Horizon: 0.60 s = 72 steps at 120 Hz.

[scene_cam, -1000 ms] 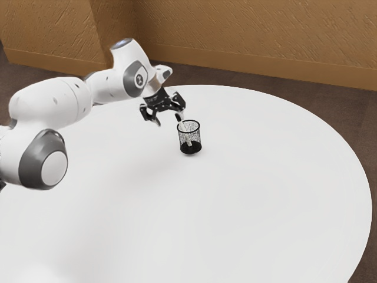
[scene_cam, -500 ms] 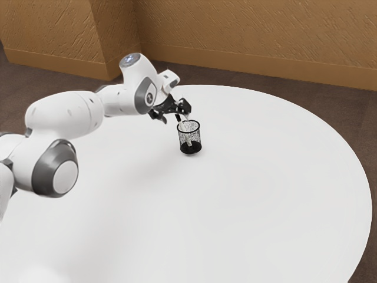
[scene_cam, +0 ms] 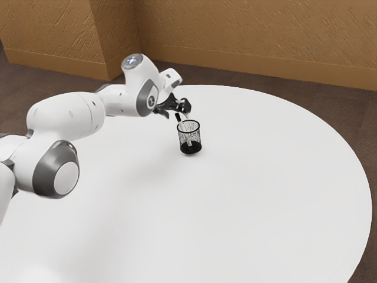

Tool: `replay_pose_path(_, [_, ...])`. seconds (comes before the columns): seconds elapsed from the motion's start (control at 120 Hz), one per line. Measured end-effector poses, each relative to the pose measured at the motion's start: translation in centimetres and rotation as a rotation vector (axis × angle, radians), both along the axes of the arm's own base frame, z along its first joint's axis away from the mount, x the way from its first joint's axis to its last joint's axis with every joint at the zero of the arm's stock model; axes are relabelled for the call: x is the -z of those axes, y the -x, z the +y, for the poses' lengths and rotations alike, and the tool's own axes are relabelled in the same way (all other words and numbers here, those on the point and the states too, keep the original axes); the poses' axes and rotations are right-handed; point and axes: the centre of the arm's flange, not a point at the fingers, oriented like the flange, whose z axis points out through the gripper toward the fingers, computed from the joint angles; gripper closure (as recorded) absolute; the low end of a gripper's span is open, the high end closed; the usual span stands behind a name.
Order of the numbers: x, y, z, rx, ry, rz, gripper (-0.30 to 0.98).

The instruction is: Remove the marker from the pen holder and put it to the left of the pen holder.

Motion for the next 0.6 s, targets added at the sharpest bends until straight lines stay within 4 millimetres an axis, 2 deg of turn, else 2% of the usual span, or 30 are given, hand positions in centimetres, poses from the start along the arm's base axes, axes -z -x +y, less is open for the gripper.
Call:
replay_pose_path(0.225, [0.28, -0.01, -0.22, 0.009, -0.006, -0.007, 0.45])
replay_pose_path(0.6, [0.86, 0.07, -0.49, 0.004, 0.007, -0.001, 0.68])
